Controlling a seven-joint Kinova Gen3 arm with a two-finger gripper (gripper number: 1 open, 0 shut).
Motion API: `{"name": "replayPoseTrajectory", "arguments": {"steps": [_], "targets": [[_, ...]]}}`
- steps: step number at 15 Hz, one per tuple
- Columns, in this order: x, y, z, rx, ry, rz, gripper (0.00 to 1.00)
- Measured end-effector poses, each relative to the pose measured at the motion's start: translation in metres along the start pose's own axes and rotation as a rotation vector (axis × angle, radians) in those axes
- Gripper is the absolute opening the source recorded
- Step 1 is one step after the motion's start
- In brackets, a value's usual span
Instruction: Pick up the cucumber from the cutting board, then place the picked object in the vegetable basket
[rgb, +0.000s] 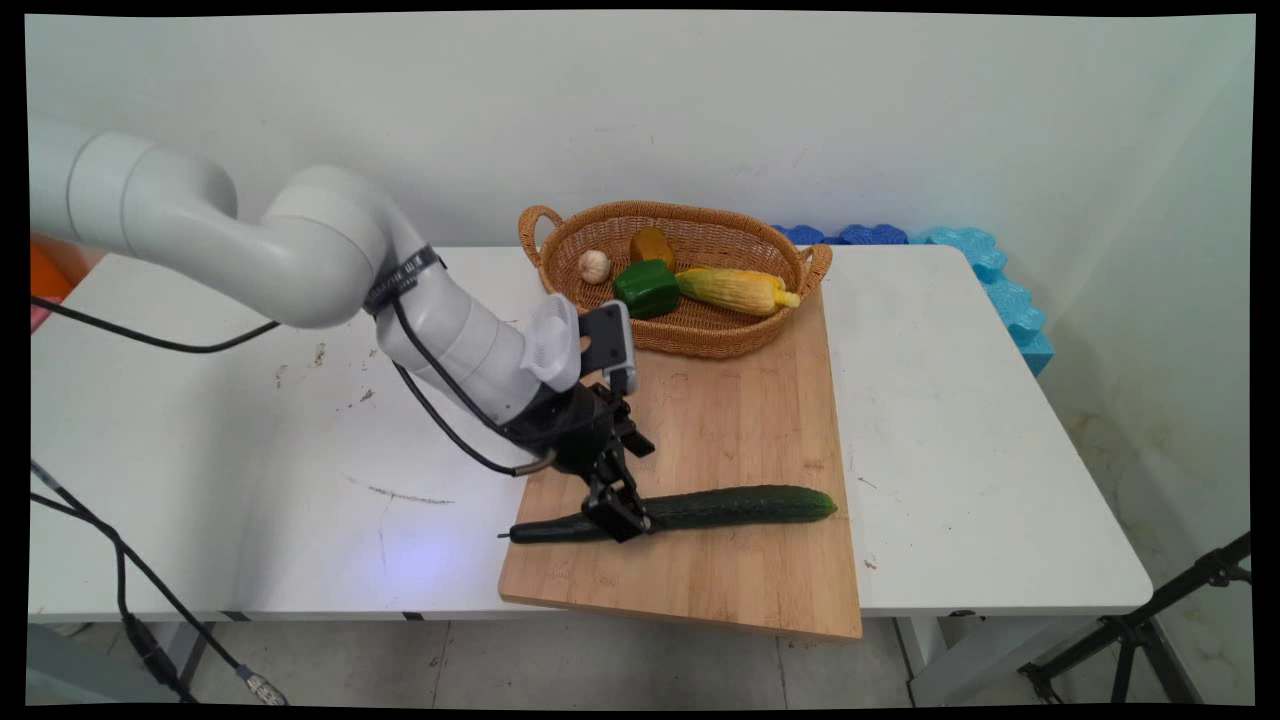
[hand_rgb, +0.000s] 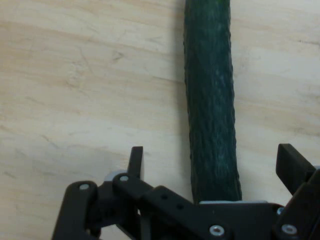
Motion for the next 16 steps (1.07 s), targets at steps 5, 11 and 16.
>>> {"name": "replayPoseTrajectory", "arguments": {"steps": [5, 11, 16], "targets": [[-0.005, 0.004, 0.014, 0.008, -0.016, 0.015, 1.0], [-0.009, 0.007, 0.025, 0.02, -0.028, 0.032, 0.0], [-0.01, 0.008, 0.03, 0.032, -0.026, 0.044, 0.0]]}}
